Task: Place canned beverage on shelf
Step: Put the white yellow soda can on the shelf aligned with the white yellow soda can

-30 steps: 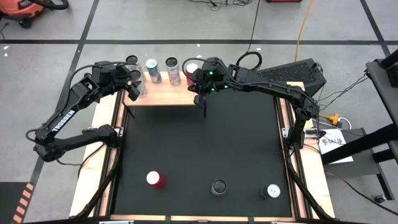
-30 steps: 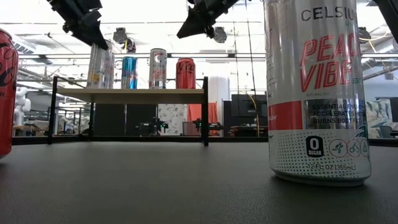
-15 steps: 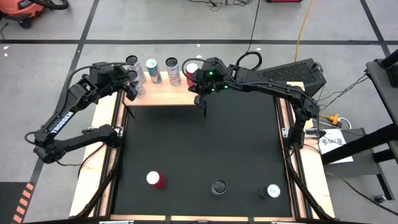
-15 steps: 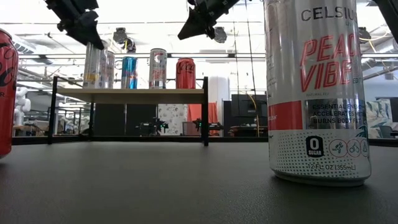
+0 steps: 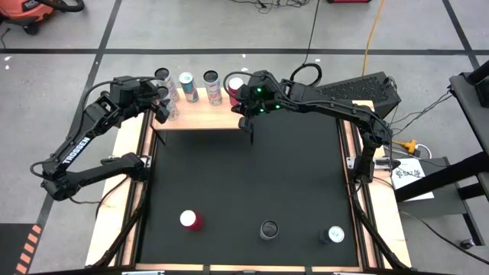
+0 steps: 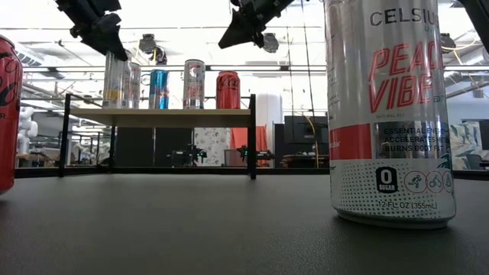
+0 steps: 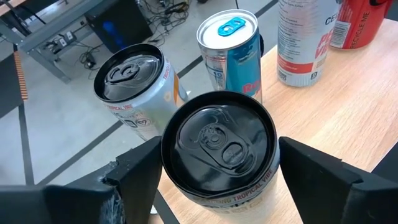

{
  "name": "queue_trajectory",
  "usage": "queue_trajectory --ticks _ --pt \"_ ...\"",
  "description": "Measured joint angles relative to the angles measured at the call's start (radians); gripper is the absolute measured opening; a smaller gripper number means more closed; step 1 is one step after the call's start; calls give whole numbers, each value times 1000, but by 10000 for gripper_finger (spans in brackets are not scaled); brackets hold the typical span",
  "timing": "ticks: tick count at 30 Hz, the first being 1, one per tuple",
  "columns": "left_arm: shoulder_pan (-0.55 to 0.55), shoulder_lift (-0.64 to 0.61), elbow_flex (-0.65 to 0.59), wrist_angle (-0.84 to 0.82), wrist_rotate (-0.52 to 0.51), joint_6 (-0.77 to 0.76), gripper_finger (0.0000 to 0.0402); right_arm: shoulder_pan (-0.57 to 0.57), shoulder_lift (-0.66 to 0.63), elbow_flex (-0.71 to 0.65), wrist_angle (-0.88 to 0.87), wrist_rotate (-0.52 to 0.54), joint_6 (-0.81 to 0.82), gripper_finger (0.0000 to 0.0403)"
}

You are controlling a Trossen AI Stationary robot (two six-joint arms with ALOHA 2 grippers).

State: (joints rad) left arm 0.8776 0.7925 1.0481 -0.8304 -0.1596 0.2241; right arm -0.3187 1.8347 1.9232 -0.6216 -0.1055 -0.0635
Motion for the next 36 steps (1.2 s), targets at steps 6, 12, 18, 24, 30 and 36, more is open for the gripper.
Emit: queue_trajectory --ticks 6,12,18,24,30,36 --pt "0 0 0 6 -3 0 302 0 0 0 0 0 0 0" --pt "0 0 0 5 -5 -1 302 0 0 0 0 0 0 0" --pt "0 0 0 3 -1 24 302 0 0 0 0 0 0 0" --pt "0 0 0 4 1 20 302 0 0 0 1 0 0 0" --pt "0 0 0 5 0 18 302 0 0 0 4 0 0 0" --pt "0 0 0 5 0 17 302 0 0 0 4 0 0 0"
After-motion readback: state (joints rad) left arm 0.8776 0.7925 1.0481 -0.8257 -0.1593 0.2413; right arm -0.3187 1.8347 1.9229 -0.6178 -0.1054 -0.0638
